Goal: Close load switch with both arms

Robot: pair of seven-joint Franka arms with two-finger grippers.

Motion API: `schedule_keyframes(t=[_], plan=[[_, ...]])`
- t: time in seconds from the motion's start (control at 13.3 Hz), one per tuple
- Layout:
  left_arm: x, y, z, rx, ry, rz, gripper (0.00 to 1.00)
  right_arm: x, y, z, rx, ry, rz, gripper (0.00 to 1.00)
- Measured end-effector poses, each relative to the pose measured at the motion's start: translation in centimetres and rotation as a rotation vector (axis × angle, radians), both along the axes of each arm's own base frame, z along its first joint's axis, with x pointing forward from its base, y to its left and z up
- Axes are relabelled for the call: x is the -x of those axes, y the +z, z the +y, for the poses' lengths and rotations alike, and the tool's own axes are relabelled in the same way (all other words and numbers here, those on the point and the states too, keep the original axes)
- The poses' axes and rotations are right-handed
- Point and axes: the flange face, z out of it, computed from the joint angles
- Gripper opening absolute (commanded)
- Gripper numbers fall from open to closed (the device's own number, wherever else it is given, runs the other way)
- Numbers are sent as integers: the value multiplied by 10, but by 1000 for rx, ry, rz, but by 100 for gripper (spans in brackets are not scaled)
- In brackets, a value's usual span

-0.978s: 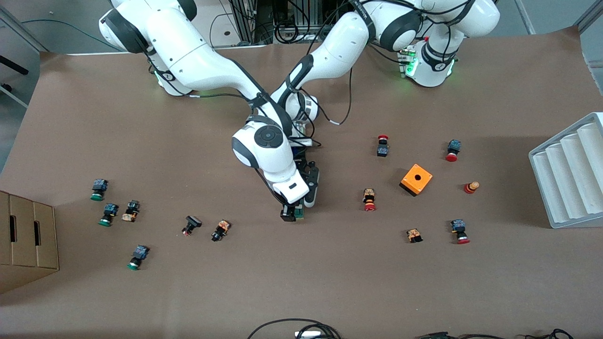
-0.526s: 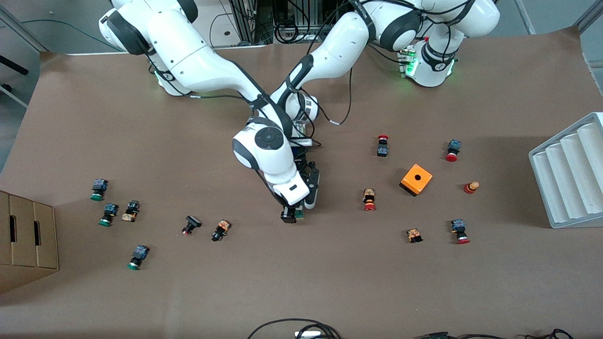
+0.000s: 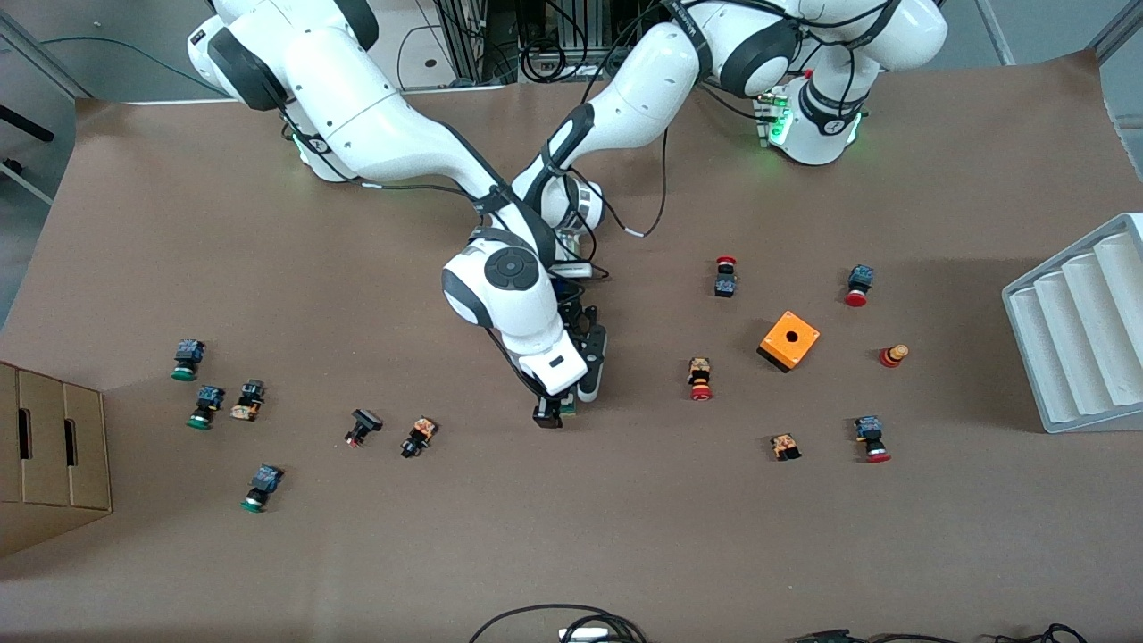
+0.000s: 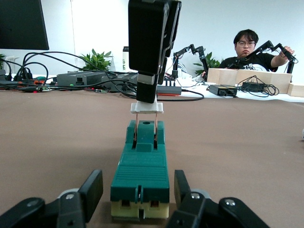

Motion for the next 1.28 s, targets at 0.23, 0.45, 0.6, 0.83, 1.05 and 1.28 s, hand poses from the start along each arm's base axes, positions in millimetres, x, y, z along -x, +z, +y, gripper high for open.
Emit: schedule_keyframes(t=[0.23, 0.45, 0.6, 0.83, 1.05, 1.28], plan=[[0, 0, 0, 0, 0, 0, 69, -2, -1, -1, -1, -2, -1, 59], [0, 0, 0, 0, 0, 0, 69, -5, -2, -2, -2, -6, -3, 59], [0, 0, 0, 0, 0, 0, 70, -6, -2, -1, -3, -6, -3, 59], [0, 0, 0, 0, 0, 0, 70, -7, -5, -1, -2, -7, -3, 58], [0, 0, 0, 0, 0, 0, 70, -7, -5, -1, -2, -7, -3, 58], [0, 0, 0, 0, 0, 0, 70, -7, -6, -1, -2, -7, -3, 58]])
